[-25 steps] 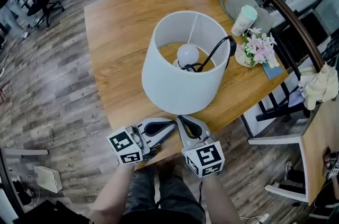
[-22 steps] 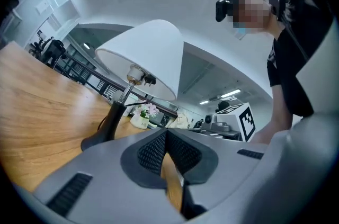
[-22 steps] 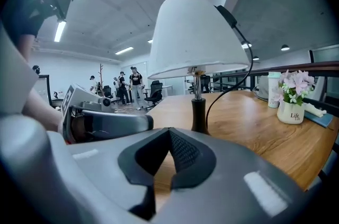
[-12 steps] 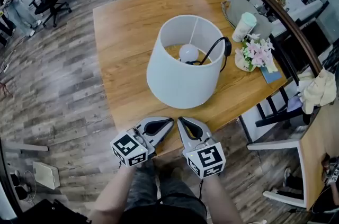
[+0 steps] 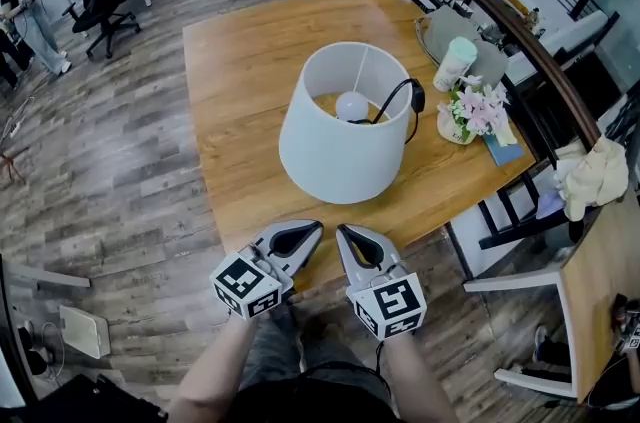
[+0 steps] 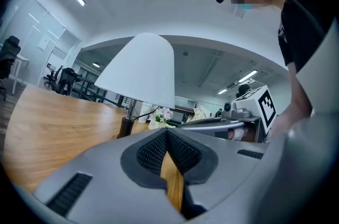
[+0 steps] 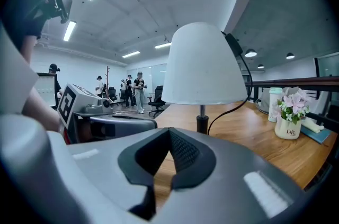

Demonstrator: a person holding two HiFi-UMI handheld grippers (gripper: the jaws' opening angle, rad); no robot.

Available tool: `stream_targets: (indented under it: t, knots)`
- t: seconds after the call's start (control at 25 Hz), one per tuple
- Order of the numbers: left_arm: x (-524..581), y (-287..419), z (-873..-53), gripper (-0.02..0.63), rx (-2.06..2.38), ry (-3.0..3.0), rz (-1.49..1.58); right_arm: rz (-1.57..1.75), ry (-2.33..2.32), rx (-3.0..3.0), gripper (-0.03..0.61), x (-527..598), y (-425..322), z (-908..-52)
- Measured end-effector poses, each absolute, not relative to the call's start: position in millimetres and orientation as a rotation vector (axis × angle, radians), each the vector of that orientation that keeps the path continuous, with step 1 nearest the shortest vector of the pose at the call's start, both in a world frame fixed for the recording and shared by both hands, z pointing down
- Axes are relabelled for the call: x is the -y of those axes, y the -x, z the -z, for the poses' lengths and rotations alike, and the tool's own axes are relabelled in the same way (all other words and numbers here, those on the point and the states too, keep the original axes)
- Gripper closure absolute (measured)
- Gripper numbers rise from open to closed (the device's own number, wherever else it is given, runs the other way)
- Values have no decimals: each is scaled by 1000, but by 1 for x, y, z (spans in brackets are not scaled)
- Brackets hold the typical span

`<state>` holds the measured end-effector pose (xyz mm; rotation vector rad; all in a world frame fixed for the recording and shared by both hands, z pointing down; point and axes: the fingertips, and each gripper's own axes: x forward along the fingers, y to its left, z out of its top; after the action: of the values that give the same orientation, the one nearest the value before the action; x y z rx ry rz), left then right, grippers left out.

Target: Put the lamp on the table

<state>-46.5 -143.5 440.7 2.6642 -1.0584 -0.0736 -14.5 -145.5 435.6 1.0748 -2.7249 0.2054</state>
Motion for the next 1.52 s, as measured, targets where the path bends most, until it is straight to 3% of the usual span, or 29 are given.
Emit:
stream_targets:
  t: [1.52]
  knots:
    - [133,69,-331,617,1399,-2683,185,40,-1166,2845,571,127,-2,-328]
